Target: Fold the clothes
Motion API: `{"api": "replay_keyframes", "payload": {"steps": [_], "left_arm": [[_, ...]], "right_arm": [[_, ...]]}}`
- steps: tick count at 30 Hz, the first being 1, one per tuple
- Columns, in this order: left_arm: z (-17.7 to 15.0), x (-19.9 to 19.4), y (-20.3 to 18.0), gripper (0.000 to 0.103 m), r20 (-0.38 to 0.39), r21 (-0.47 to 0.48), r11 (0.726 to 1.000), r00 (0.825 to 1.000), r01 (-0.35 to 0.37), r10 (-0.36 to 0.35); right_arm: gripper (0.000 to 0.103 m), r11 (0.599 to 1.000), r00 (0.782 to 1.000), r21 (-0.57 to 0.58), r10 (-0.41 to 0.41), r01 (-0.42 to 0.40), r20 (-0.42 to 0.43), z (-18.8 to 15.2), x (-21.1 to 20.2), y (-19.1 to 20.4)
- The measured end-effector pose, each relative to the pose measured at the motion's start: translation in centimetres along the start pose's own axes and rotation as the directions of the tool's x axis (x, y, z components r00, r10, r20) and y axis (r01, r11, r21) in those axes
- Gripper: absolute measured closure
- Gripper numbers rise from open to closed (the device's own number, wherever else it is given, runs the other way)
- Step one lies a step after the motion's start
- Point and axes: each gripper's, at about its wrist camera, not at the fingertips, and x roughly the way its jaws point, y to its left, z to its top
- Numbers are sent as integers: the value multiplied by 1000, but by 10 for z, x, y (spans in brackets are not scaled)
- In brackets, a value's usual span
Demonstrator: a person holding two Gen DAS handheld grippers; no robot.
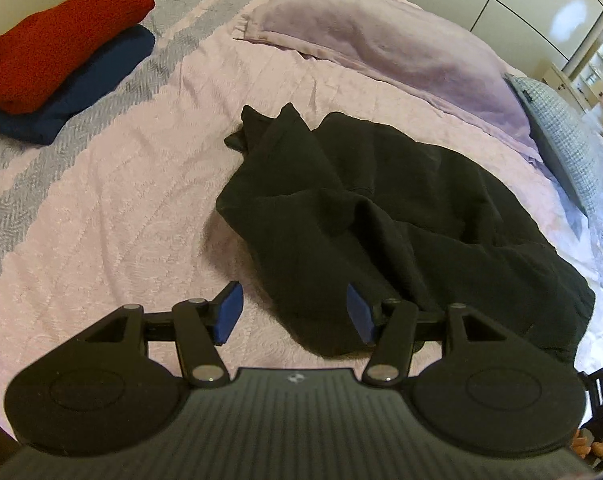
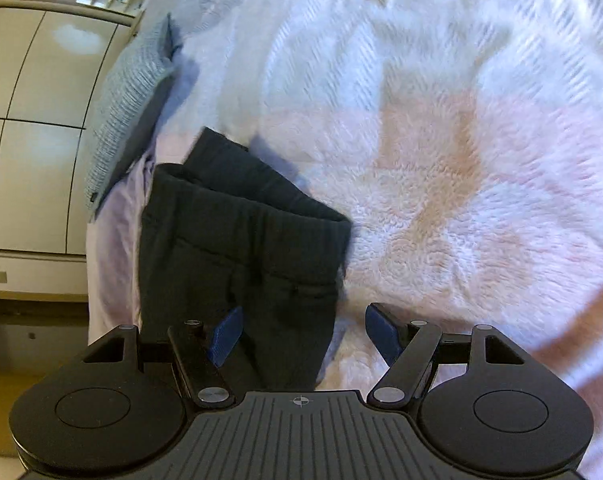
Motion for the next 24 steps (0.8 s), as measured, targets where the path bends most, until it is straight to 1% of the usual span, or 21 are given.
{"api": "replay_keyframes", "payload": {"steps": [2, 3, 4, 5, 6, 9, 11, 13, 15, 17, 18, 19, 20, 22, 23, 24], "left_arm": [[-3, 3, 0, 50, 4, -17, 1000, 1000, -15, 15], [-3, 5, 1, 50, 5, -29, 999, 1000, -21, 21], [-3, 6, 2, 50, 8, -43, 999, 1000, -27, 27], [-4, 6, 4, 50, 12, -57, 998, 999, -33, 34], [-2, 6, 6, 50, 16, -75, 996, 999, -38, 39], [5, 4, 13, 50, 34, -128, 991, 998, -48, 53], [11, 0, 18, 50, 61, -152, 987, 996, -54, 64], [18, -4, 22, 50, 87, -176, 983, 993, -60, 76], [24, -5, 24, 49, 102, -169, 983, 991, -70, 88], [26, 0, 23, 48, 100, -163, 984, 991, -66, 84], [27, 3, 22, 47, 98, -161, 985, 992, -63, 80], [27, 7, 21, 47, 90, -167, 984, 993, -55, 71], [26, 11, 20, 47, 81, -176, 983, 995, -45, 60], [26, 17, 20, 47, 72, -214, 977, 997, -3, 19], [26, 20, 20, 47, 70, -235, 972, 998, 20, -3], [26, 22, 20, 47, 73, -257, 966, 997, 39, -20]], "right_arm": [[31, 1000, 1000, -16, 10, -10, -6, 1, 13, 1], [47, 1000, 1000, -25, 16, -16, -8, 3, 19, 2], [65, 999, 1000, -35, 15, -15, -14, 4, 23, 3], [75, 999, 1000, -47, 5, -6, -25, 6, 26, 6], [82, 998, 999, -60, 6, -9, -37, 9, 27, 8], [85, 991, 997, -122, 55, -61, -48, 24, 8, 17], [87, 977, 995, -192, 97, -95, 2, 44, -23, 24], [88, 968, 991, -228, 123, -106, 61, 73, -62, 27], [90, 969, 988, -231, 109, -82, 108, 96, -90, 22], [91, 971, 984, -232, 90, -53, 152, 119, -117, 15], [91, 974, 984, -220, 82, -45, 158, 127, -126, 10], [90, 978, 987, -205, 65, -35, 144, 130, -126, 3], [88, 980, 991, -199, 40, -14, 127, 129, -125, -3], [85, 981, 995, -194, -4, 23, 96, 120, -115, -12], [73, 982, 996, -185, -18, 34, 88, 115, -109, -16], [71, 986, 996, -160, -19, 33, 89, 110, -106, -21]]}}
